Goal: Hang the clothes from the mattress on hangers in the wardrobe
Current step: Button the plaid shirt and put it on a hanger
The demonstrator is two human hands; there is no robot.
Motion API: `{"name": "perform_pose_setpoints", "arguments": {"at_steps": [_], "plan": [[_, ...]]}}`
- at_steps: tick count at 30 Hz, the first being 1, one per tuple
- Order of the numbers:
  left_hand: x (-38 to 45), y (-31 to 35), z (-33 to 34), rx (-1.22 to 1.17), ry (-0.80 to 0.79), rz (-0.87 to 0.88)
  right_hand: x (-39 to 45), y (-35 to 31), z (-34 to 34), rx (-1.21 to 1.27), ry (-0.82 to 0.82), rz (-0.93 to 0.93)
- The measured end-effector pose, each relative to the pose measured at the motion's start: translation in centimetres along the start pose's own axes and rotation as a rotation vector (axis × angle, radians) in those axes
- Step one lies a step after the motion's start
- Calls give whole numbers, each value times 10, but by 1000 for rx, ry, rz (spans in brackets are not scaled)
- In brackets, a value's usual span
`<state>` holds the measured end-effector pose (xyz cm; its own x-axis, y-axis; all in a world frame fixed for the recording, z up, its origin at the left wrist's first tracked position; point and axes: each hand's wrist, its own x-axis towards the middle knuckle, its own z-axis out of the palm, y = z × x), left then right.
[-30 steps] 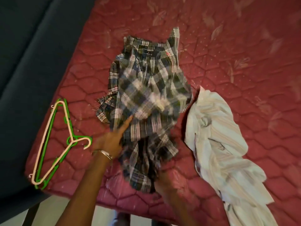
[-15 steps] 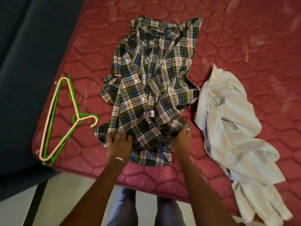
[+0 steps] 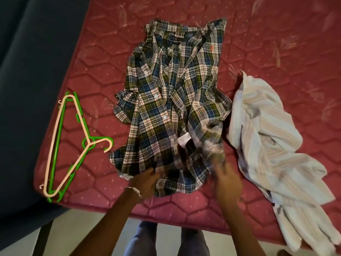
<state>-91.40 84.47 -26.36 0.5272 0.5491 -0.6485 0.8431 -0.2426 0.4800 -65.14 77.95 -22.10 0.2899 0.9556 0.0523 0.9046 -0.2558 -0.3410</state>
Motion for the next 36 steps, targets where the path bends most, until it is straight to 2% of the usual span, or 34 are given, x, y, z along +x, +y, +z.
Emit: {"name": "perform_pose_setpoints", "arguments": {"at_steps": [1,2,3,5,6,7,8,9,10,12,14,16,18,19,21,24,25,27,29,31,33,34,36], "plan": [[-5,-4,2,128,-85,-17,-26,4,6,-168,-90,-170],[-12,-3,0,255,-170,-44,-48,7,8,-303,-265,-205],[-16,-3,0,355,-227,-102,-62,10,10,-411,-459,-151],[-18,-3,-4,486,-319,-234,-71,14,10,-503,-851,139],[-17,-3,-7,522,-374,-279,-67,11,9,-463,-969,305],[-16,-3,-10,560,-414,-306,-61,8,11,-434,-1034,421],[-14,0,-14,585,-456,-337,-51,4,11,-429,-1033,472],[-11,4,-16,603,-494,-366,-41,2,14,-422,-993,479],[-9,9,-19,608,-511,-402,-31,0,16,-381,-879,471],[-2,23,-23,553,-454,-452,-5,-8,16,-46,-537,557],[8,33,-23,341,-266,-460,16,-18,13,379,-294,726],[19,38,-17,51,7,-392,34,-28,20,714,-221,995],[24,41,-13,-190,193,-344,44,-32,29,1004,-45,1219],[27,41,-12,-288,236,-331,45,-30,31,1123,62,1262],[31,48,-7,-429,262,-238,46,-22,22,1324,183,1235],[33,70,-5,-424,304,71,41,-8,-14,1523,214,1025],[32,83,-4,-423,329,159,41,-7,-28,1473,213,899],[33,120,-6,-461,419,291,47,-7,-56,1210,180,585],[35,161,-10,-466,534,331,56,-16,-77,1138,143,397],[39,195,-18,-493,715,302,64,-27,-92,1326,28,309],[43,207,-23,-534,822,244,72,-31,-97,1523,-20,377],[44,208,-23,-539,822,237,77,-26,-98,1618,15,494],[35,204,-20,-513,749,299,90,-10,-95,1802,156,846]]}}
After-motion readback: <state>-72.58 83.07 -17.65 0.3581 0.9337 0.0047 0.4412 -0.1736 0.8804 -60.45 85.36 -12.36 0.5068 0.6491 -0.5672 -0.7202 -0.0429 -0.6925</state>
